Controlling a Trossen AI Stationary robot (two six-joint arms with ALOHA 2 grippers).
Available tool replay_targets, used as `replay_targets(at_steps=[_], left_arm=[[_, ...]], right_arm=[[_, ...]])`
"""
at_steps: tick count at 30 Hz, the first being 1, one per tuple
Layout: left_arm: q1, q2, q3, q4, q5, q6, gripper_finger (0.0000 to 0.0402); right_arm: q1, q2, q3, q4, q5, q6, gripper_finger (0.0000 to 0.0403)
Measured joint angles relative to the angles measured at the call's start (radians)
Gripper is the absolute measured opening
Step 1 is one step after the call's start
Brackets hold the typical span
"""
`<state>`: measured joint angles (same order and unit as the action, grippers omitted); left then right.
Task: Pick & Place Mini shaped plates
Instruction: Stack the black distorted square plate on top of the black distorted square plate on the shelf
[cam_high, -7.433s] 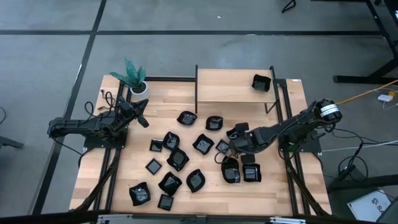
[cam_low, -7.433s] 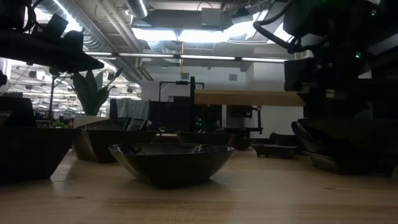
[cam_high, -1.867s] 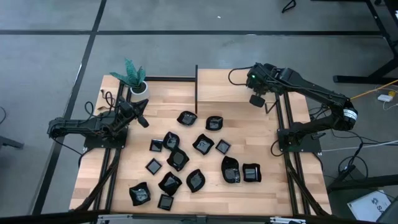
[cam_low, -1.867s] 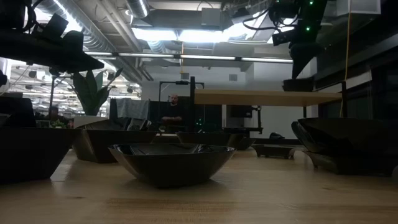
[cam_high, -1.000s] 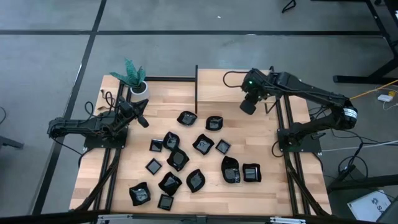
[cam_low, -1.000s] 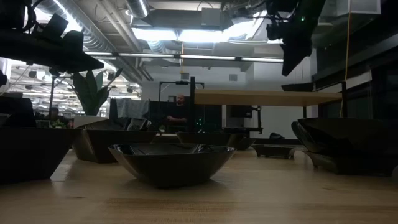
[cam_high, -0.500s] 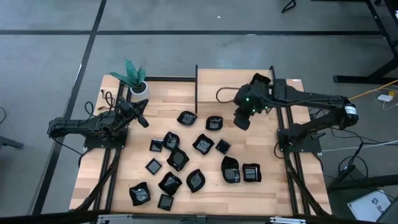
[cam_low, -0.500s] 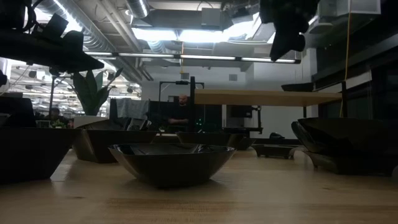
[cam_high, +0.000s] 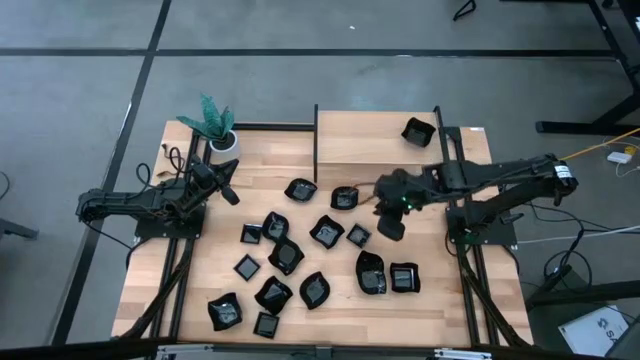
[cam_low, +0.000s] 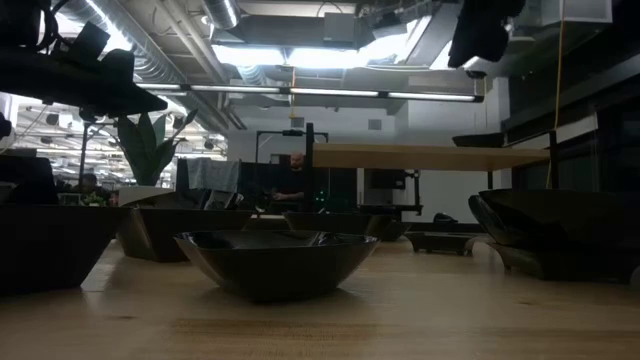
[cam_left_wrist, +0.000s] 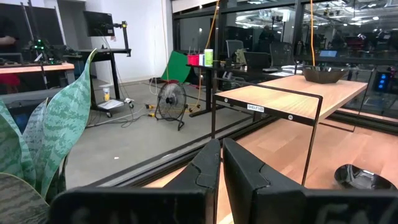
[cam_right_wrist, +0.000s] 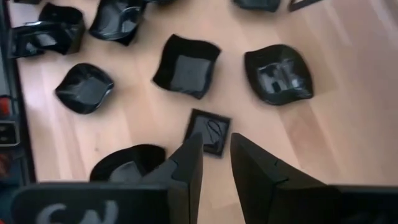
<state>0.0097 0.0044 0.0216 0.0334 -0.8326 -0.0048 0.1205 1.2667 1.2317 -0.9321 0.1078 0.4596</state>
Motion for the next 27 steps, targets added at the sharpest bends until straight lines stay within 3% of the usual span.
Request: replay_targets(at_steps=[10, 27], left_arm=[[0.0, 0.0, 0.0, 0.0, 0.0, 0.0, 0.0015], [0.0, 0.0, 0.0, 0.0, 0.0, 0.0, 0.0015]], right_arm=[[0.174, 0.042, 0.0, 0.007, 0.16, 0.115, 0.0083], [0.361, 0.192, 0.0, 0.101, 0.125, 0.19, 0.0083]])
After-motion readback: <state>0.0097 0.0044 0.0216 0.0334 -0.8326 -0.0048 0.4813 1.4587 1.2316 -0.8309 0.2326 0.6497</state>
